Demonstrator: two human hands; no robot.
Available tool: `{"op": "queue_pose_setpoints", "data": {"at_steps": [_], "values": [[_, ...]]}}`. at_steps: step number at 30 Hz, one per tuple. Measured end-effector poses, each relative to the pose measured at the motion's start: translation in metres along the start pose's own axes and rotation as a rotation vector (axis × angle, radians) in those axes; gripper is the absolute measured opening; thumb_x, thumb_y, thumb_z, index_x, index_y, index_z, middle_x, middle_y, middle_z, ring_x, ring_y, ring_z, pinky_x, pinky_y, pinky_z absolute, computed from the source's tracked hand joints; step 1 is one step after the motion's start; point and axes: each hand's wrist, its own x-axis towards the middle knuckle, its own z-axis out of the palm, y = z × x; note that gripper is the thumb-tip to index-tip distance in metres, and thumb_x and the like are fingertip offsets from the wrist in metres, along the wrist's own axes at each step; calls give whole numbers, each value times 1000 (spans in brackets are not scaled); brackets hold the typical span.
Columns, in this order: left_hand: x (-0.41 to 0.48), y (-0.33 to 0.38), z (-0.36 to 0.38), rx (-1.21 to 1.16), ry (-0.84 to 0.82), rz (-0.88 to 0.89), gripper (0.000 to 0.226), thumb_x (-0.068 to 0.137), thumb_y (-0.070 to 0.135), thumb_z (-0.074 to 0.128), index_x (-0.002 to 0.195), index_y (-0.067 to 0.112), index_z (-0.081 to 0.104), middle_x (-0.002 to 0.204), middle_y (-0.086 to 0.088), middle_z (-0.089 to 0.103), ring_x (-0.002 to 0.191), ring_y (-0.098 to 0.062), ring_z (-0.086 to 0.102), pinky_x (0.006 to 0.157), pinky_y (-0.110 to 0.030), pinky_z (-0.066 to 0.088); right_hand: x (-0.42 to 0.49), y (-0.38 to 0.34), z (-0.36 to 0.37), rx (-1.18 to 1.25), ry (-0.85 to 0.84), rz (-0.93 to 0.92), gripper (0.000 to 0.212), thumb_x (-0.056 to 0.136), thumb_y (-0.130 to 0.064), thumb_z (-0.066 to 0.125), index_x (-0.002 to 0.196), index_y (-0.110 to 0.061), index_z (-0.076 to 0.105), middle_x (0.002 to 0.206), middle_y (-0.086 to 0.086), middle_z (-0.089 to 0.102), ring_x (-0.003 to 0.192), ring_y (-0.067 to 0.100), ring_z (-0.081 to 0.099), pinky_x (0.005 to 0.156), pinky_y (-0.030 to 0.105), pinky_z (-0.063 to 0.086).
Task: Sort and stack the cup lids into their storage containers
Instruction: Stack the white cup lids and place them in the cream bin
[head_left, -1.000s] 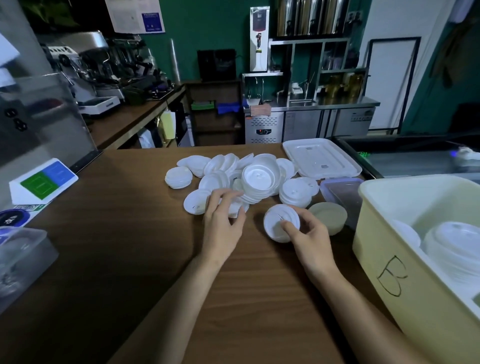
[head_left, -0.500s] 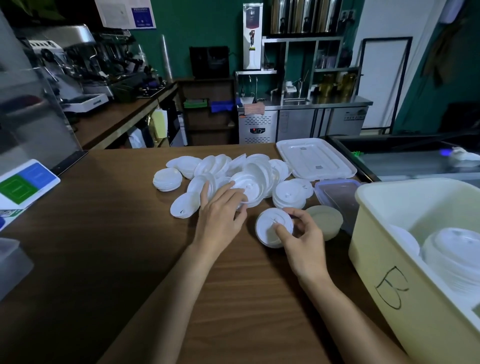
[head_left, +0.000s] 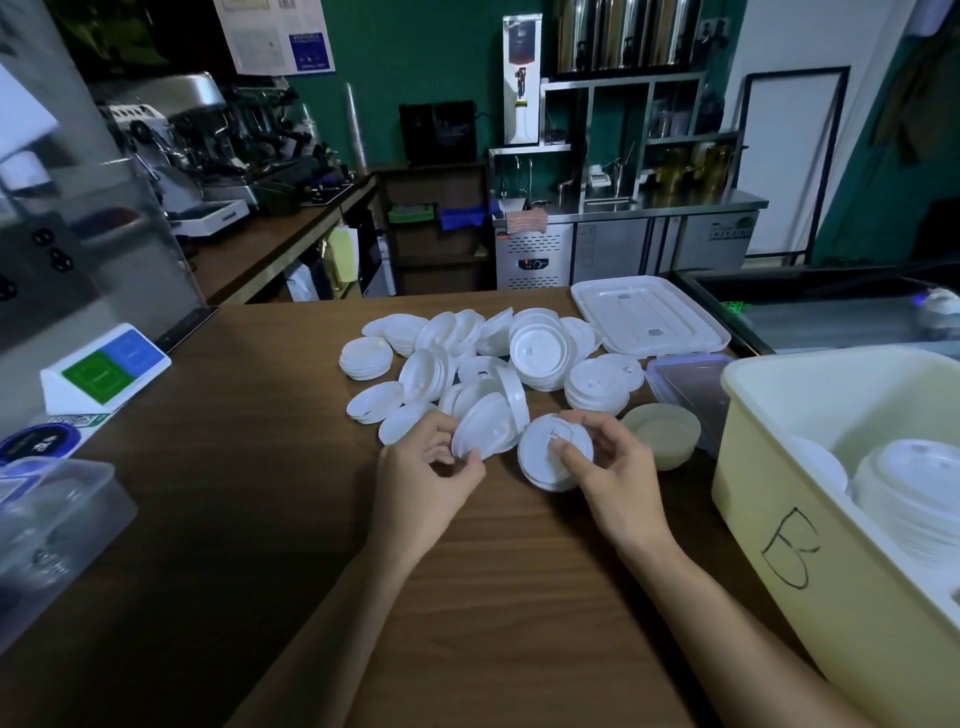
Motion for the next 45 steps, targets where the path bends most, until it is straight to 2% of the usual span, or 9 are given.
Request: {"op": "queue_pose_setpoints", "data": {"at_steps": [7, 12, 18, 22, 28, 34, 39, 43, 45], "values": [[3, 7, 6, -546, -150, -371, 49, 89, -10, 70, 127, 22, 67, 104, -5, 77, 94, -24, 77, 77, -37, 64, 3, 4, -3, 87, 31, 2, 24, 94, 5, 72, 111, -13, 72, 110, -1, 80, 106, 15, 74, 93, 28, 57], [0, 3, 12, -658, -225, -472, 40, 92, -5, 72, 127, 14, 65, 115, -17, 69, 105, -31, 73, 75, -43, 64, 2, 5, 0, 121, -43, 48, 20, 99, -1, 68, 115, -12, 73, 113, 3, 79, 112, 20, 72, 98, 33, 54], [-6, 1, 18, -434, -199, -333, 33, 86, 14, 85, 112, 18, 65, 87, -11, 75, 81, -23, 76, 66, -31, 60, 2, 3, 1, 234, -66, 157, 31, 87, -31, 72, 116, -19, 77, 119, 7, 77, 122, 29, 69, 113, 54, 48], [-6, 1, 20, -427, -198, -319, 26, 88, 17, 83, 108, 14, 67, 83, -7, 78, 74, -18, 74, 69, -27, 56, -2, 0, 1, 227, -101, 164, 40, 82, -36, 79, 117, -16, 76, 124, 8, 76, 122, 23, 69, 114, 48, 48], [-11, 5, 22, -386, -169, -303, 24, 85, 18, 87, 103, 15, 71, 93, -2, 76, 67, -24, 75, 63, -34, 61, -7, -6, 1, 224, -182, 140, 44, 81, -24, 84, 121, -9, 71, 122, 11, 76, 115, 18, 71, 102, 31, 54], [-11, 3, 24, -300, -219, -254, 24, 81, 25, 90, 96, 22, 71, 93, 6, 76, 86, -12, 75, 79, -28, 61, -10, -8, -4, 234, -242, 148, 48, 90, -19, 79, 136, -19, 66, 123, 20, 73, 116, 27, 71, 101, 35, 57], [-7, 0, 24, -452, -220, -306, 24, 84, 9, 86, 100, 14, 69, 79, -2, 73, 74, -18, 74, 71, -33, 61, -13, -6, -7, 229, -268, 184, 53, 91, -17, 80, 141, -19, 60, 126, 25, 71, 115, 29, 71, 101, 38, 57], [-8, -2, 25, -395, -226, -221, 24, 85, 13, 86, 104, 19, 71, 82, 6, 73, 77, -12, 73, 77, -31, 60, -17, -8, -13, 152, -199, 211, 48, 88, -7, 81, 132, -15, 65, 111, 15, 78, 103, 24, 74, 97, 38, 59], [-11, -3, 24, -236, -219, -45, 21, 89, 22, 83, 107, 20, 72, 92, 13, 73, 89, -8, 71, 83, -25, 57, -17, -8, -16, 115, -167, 188, 40, 91, 1, 77, 128, -10, 68, 113, 11, 79, 106, 22, 75, 95, 33, 60]]}}
